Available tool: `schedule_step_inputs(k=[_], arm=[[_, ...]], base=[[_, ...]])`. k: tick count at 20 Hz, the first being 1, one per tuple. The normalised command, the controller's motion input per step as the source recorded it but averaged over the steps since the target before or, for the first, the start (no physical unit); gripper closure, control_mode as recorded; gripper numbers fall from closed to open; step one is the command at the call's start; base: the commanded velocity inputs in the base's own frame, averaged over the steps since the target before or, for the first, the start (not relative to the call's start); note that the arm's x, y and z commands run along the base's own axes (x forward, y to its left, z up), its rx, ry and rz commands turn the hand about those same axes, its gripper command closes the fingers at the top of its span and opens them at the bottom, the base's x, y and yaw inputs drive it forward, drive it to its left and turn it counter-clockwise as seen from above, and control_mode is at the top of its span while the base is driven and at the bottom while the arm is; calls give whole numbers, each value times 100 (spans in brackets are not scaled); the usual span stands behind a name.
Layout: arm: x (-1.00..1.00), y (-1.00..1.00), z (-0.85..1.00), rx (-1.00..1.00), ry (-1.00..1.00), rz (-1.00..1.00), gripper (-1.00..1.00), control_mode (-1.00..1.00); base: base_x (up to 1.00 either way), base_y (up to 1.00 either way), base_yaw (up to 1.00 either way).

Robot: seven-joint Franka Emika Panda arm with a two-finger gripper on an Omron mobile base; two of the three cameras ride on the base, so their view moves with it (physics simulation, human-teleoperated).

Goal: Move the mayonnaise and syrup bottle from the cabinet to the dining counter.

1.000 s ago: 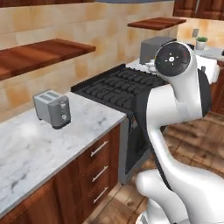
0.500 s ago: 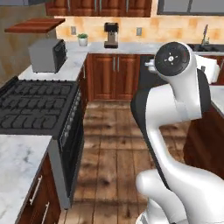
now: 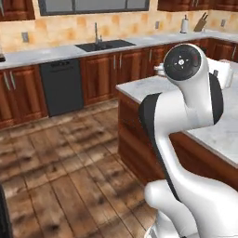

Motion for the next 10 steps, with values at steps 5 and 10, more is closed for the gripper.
schedule_step_inputs(k=[5, 10], arm=[[0, 0, 0, 0, 0, 0, 100, 100], [0, 0, 0, 0, 0, 0, 100, 100]], base=[[0, -18, -84], [3, 14, -55]])
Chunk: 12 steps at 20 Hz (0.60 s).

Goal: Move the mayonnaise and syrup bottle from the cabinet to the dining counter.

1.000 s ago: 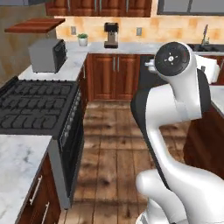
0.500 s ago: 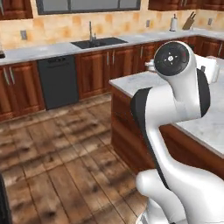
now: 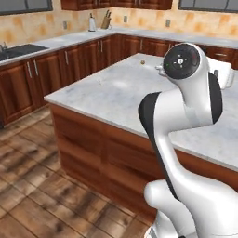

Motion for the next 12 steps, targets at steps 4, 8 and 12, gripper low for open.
schedule_step_inputs(k=[4, 8, 12], arm=[[0, 0, 0, 0, 0, 0, 100, 100], [0, 0, 0, 0, 0, 0, 100, 100], [0, 0, 0, 0, 0, 0, 100, 100]], base=[[32, 79, -22], [54, 100, -28], [62, 100, -28]])
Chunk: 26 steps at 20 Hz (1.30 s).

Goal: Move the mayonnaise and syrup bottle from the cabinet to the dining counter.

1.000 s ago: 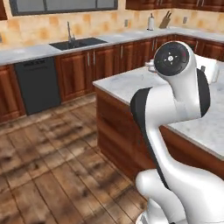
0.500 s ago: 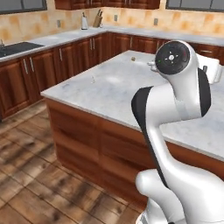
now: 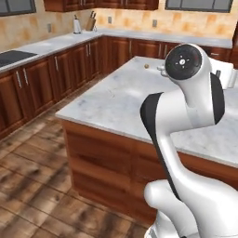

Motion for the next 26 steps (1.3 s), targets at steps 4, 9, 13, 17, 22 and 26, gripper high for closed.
schedule_step_inputs(k=[4, 9, 13, 17, 22, 26], arm=[[0, 0, 0, 0, 0, 0, 100, 100], [0, 0, 0, 0, 0, 0, 100, 100], [0, 0, 0, 0, 0, 0, 100, 100], [0, 0, 0, 0, 0, 0, 100, 100], [0, 0, 0, 0, 0, 0, 100, 100], [0, 0, 0, 0, 0, 0, 100, 100]], base=[[76, 100, -27], [85, 100, -26], [91, 88, -24], [100, 62, -22], [100, 14, -22], [99, 0, -23]])
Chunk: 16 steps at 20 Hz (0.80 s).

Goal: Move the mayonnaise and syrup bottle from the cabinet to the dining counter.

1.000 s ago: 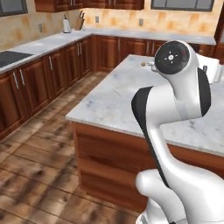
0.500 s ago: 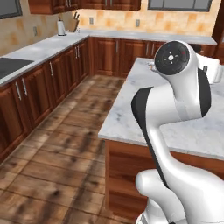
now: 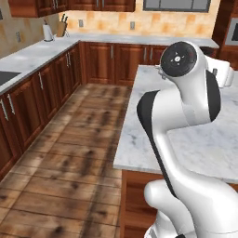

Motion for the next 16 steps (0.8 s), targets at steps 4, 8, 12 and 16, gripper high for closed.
schedule_step_inputs(k=[4, 8, 12, 16], arm=[[99, -5, 0, 0, 18, -23, 100, -100], [100, -34, -12, 0, 12, -20, 100, -100], [100, -64, -38, 0, 10, -11, 100, -100], [100, -79, -47, 0, 10, -1, 100, -100]], base=[[0, 0, 0], [0, 0, 0], [0, 0, 0], [0, 0, 0]])
